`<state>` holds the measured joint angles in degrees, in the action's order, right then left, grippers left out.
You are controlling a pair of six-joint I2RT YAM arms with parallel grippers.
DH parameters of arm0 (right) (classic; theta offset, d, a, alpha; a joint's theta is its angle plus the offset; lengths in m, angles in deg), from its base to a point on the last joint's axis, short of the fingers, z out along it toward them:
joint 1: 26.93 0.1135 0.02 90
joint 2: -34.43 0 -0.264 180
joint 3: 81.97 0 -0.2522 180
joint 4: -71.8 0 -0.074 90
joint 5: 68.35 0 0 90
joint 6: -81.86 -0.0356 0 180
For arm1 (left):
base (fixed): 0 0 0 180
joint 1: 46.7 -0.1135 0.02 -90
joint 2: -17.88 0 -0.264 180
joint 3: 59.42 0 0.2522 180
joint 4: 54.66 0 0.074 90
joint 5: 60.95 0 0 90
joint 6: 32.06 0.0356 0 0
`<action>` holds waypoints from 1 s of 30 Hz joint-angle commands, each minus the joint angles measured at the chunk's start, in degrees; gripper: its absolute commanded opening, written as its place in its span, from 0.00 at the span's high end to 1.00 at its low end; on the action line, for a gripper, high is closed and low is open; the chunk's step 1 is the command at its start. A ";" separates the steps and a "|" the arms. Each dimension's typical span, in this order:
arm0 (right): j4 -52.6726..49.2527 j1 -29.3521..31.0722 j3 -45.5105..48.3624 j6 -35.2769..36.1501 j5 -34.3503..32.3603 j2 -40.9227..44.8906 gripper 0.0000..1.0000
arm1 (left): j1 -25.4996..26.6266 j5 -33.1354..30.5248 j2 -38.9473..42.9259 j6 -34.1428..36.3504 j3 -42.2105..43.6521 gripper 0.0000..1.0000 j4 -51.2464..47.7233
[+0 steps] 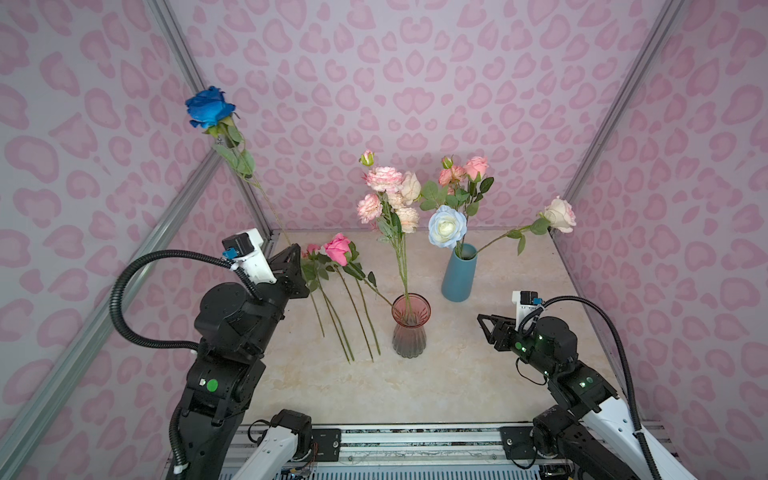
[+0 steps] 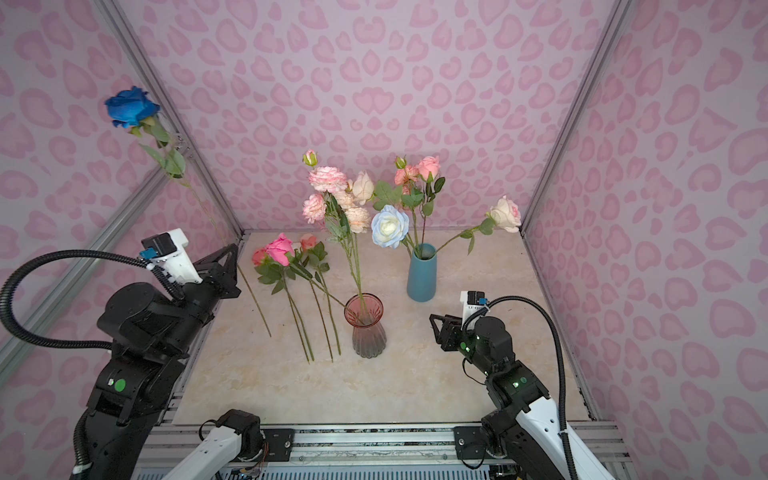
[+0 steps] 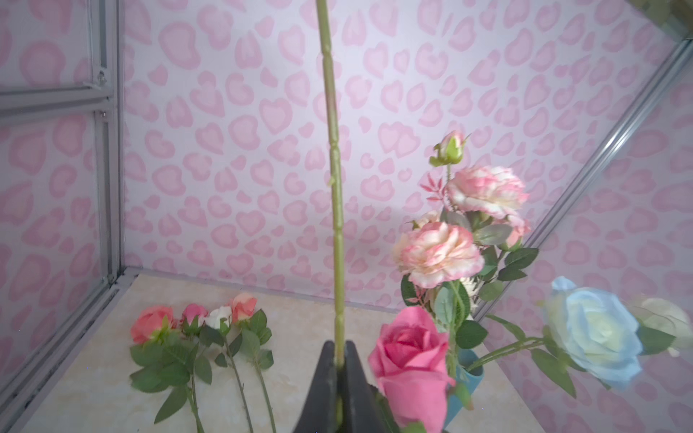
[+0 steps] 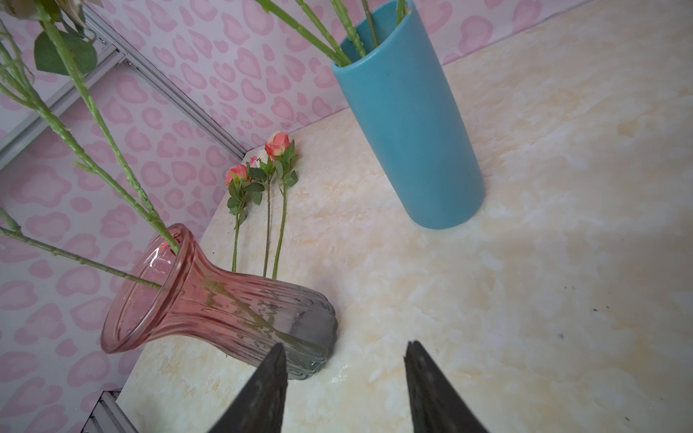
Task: Arrange the flowers into the vase
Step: 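Lift the blue rose upright and carry it over the pink vase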
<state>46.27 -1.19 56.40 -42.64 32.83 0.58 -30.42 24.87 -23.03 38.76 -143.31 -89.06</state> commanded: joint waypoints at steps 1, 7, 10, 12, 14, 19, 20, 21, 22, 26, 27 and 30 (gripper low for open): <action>0.35 0.08 -0.43 -0.67 -0.81 -0.41 0.48 | 0.42 5.09 1.49 4.45 -1.54 0.96 -1.23; 0.38 0.09 -0.96 -0.74 -1.69 -0.99 0.48 | 2.74 18.76 -1.96 2.28 -3.96 0.97 2.79; 0.69 0.09 -1.13 -1.33 -1.78 -1.63 0.49 | 7.62 18.91 -4.56 1.06 -4.15 0.97 7.57; 1.37 0.10 -1.24 -2.09 -1.73 -1.84 0.49 | 11.76 18.95 -6.81 -0.67 -4.91 0.97 11.27; 1.77 0.17 -1.73 -2.24 -2.00 -2.40 0.49 | 17.51 17.81 -10.06 0.07 -6.54 0.97 13.60; 2.46 0.22 -2.51 -2.07 -1.98 -3.86 0.49 | 28.66 9.93 -16.78 4.64 -7.71 0.97 22.01; 2.60 0.23 -2.45 -2.12 -2.03 -4.01 0.49 | 30.30 8.23 -17.50 5.54 -5.73 0.96 25.50; 2.57 0.28 -2.49 -2.11 -2.03 -3.96 0.49 | 31.45 6.10 -17.84 5.98 -3.40 0.97 29.24; 2.49 0.22 -2.40 -2.09 -1.97 -3.86 0.49 | 32.45 4.55 -18.43 6.72 -0.39 0.96 34.51; 1.76 0.26 -2.18 -1.41 -2.39 -3.00 0.49 | 34.72 -1.38 -23.73 11.07 4.31 0.97 43.69; 1.58 0.28 -2.23 -1.26 -2.43 -2.92 0.49 | 35.03 -2.03 -25.16 12.22 4.32 0.96 44.47; 1.22 0.27 -2.18 -0.58 -2.49 -2.89 0.49 | 35.49 -4.05 -28.70 14.45 4.43 0.96 47.34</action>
<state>47.43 -0.95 54.14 -44.32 30.82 -2.41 4.81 25.13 -50.00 48.97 -138.89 -51.65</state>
